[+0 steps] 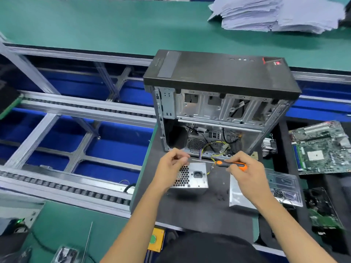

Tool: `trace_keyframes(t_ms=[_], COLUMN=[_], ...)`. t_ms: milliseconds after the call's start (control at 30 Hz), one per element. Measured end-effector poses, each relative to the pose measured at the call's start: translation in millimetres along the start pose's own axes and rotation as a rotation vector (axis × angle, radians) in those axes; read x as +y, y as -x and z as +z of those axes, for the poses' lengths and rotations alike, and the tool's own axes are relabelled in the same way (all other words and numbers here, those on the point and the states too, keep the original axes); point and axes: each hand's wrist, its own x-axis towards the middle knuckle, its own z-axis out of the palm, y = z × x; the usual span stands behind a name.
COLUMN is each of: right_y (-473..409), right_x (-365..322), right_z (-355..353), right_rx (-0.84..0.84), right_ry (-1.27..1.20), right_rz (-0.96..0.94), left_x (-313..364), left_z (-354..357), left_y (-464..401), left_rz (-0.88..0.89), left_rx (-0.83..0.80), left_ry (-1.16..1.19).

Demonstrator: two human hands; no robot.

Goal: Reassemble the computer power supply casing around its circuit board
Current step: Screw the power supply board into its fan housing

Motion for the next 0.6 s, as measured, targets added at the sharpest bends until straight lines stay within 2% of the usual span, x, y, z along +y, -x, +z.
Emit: trace_keyframes(t_ms=[300, 600], right_y=[2, 6], right_x=[-17, -32], right_z=[23, 36], right_rx=[-0.010, -0.021], right_ry=[0.070, 0.052], right_rz=[-0.029, -0.049], left_x=[-1, -5], left_z=[-23, -33], left_y=[5, 3], left_rz=[-0.054, -0.016], left_rx=[-0.119, -0.124], left_ry=[0.149, 0.277])
